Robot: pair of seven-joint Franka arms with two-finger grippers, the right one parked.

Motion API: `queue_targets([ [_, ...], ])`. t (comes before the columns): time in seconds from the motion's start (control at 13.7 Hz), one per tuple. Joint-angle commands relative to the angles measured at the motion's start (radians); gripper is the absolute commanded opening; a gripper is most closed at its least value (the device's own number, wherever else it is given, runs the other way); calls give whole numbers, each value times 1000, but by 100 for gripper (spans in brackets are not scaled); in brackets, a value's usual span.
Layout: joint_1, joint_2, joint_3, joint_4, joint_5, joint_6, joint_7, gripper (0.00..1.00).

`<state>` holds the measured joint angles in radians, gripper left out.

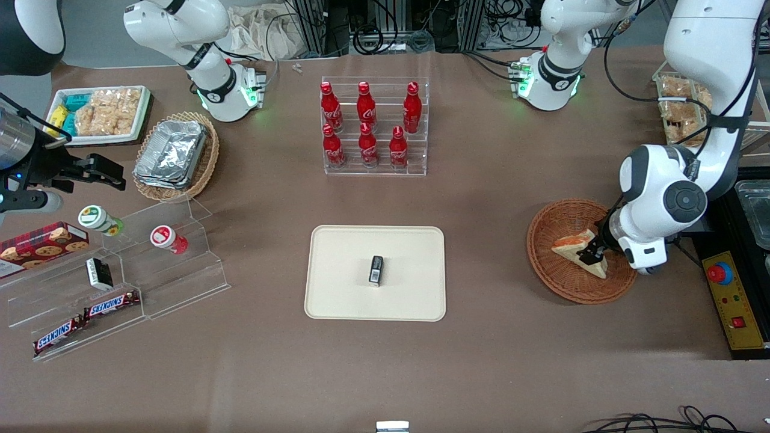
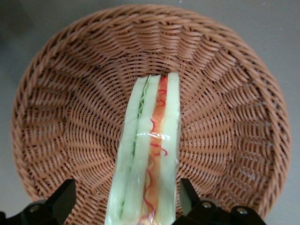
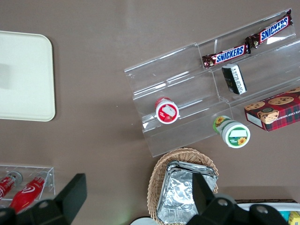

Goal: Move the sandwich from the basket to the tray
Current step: 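Close the left gripper on the sandwich and lift it from the basket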

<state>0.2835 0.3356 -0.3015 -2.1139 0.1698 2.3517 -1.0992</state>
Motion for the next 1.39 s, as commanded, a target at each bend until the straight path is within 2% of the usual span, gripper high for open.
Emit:
queue_targets([
  [0.0,8,14,-5,-40,4,83,-43,96],
  [0.07,6,14,-5,-35,7,81,-51,59],
  [0.15,0,14,-5,-26,13,78,-51,14],
  [0.22,-1,14,-7,-9,13,74,-53,0],
  [0.58,-1,-13,-8,44,14,16,-31,0],
  [0.8,-3,-29,-13,170,16,-187,24,0],
  [1.09,-4,-59,-50,363,4,-435,207,0],
  [1.31,-7,-34,-126,573,0,-641,341,0],
])
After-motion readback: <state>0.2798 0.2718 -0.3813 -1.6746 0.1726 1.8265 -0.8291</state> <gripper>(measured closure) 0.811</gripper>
